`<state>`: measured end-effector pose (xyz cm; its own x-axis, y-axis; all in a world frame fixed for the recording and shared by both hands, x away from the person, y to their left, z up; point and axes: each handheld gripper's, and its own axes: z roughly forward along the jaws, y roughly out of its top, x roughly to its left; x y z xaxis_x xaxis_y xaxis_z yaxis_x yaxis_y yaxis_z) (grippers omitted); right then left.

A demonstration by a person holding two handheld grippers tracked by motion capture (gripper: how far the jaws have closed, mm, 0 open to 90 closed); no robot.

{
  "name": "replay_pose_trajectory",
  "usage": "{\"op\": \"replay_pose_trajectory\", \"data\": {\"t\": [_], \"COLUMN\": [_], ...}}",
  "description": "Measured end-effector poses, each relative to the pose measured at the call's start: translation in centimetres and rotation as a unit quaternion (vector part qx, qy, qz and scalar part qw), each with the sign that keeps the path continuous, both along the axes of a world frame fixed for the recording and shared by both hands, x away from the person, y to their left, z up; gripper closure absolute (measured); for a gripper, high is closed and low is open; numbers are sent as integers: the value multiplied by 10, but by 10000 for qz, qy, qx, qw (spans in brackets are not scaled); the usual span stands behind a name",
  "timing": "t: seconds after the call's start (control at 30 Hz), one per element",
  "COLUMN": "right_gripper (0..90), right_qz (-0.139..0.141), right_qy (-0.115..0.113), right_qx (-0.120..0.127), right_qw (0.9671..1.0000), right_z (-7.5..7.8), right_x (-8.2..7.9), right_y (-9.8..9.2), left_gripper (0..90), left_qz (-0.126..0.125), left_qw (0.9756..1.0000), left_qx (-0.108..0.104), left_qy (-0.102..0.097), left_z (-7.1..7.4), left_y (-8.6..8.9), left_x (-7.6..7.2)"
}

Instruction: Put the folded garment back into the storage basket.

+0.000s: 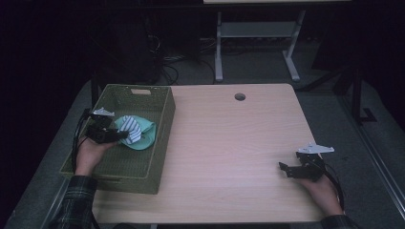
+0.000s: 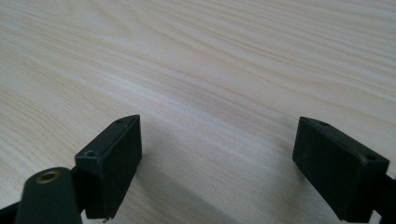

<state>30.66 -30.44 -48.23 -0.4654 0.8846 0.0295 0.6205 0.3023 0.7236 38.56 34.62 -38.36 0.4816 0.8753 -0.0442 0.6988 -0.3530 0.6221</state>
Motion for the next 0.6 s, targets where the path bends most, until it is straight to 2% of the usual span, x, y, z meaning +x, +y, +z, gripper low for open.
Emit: {"op": "replay_pose_trajectory", "data": {"t": [0.3,0.5,0.6], "right_gripper": [154,154,154], "right_qz": [1,1,0], "right_qy": [0,0,0], "right_qx": [0,0,0], "right_qw": [10000,10000,10000], "right_z": [0,0,0], "right_x": [0,0,0], "right_y": [0,0,0], "left_gripper": [672,487,407], "left_qz": [-1,1,18], "left_qw": [9999,9999,9999], "left_qx": [70,152,101], "left_qy": [73,13,-36], "left_z": [-6,-7,-6], "left_y": [2,1,1], "left_x": [0,0,-1]}}
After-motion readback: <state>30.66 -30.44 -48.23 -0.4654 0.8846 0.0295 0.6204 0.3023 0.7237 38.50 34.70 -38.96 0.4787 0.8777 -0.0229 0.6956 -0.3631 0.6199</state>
